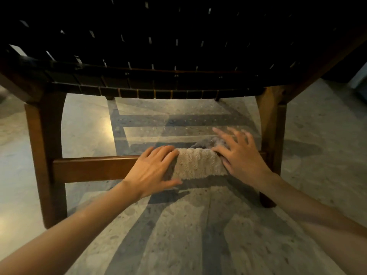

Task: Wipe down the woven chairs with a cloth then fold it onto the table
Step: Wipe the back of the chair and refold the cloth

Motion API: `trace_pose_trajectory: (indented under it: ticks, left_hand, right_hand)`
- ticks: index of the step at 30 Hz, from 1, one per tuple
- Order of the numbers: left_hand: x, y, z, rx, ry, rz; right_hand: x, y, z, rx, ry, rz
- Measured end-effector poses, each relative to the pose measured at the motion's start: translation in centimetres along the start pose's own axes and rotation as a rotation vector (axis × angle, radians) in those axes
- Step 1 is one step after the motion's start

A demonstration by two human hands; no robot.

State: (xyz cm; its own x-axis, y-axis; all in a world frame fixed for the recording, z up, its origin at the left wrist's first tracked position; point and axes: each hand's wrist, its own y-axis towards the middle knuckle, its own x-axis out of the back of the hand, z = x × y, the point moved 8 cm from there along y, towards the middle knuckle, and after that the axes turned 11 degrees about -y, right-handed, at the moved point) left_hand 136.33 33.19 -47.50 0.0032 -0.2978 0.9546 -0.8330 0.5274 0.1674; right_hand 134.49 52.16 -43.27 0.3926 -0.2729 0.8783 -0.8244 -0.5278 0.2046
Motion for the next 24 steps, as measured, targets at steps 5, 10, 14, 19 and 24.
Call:
trace_pose_trajectory:
  ticks: [5, 10, 14, 19, 24]
  left_hand:
    - [-2.5, -0.3, 0.5, 0.049, 0.229, 0.086]
    - [-1.9, -0.6, 0.7, -0.003, 0.147, 0.133]
    - [0.4, -0.8, 0.9, -0.048, -0.123, 0.134]
    - [5.5, 1.4, 1.9, 0.148, -0.089, -0.140]
    - [8.6, 3.0, 4.8, 0.491, -0.222, -0.214]
  right_hand:
    - [-3.3, -1.1, 0.7, 0.170, -0.252, 0.201]
    - [-4.3, -1.1, -0.3, 0.138, -0.072, 0.229]
    - [-4.4, -0.8, -1.3, 0.214, 0.126, 0.326]
    - [0.0, 1.3, -4.2, -0.025, 0.146, 0.089]
    - [1.5, 3.9, -7.1, -0.375, 0.386, 0.084]
